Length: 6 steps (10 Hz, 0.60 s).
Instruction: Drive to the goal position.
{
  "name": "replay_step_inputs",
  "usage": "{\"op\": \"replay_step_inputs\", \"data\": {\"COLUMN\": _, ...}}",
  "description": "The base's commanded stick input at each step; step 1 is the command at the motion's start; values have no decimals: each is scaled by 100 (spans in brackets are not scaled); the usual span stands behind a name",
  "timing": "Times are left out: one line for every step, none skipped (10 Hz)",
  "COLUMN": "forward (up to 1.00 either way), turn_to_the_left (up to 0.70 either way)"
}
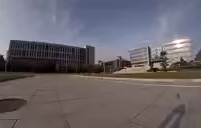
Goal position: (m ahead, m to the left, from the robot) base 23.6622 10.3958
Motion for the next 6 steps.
{"op": "replay_step_inputs", "data": {"forward": 70, "turn_to_the_left": -35}}
{"op": "replay_step_inputs", "data": {"forward": 70, "turn_to_the_left": -11}}
{"op": "replay_step_inputs", "data": {"forward": 70, "turn_to_the_left": 0}}
{"op": "replay_step_inputs", "data": {"forward": 70, "turn_to_the_left": 0}}
{"op": "replay_step_inputs", "data": {"forward": 70, "turn_to_the_left": 0}}
{"op": "replay_step_inputs", "data": {"forward": 70, "turn_to_the_left": 0}}
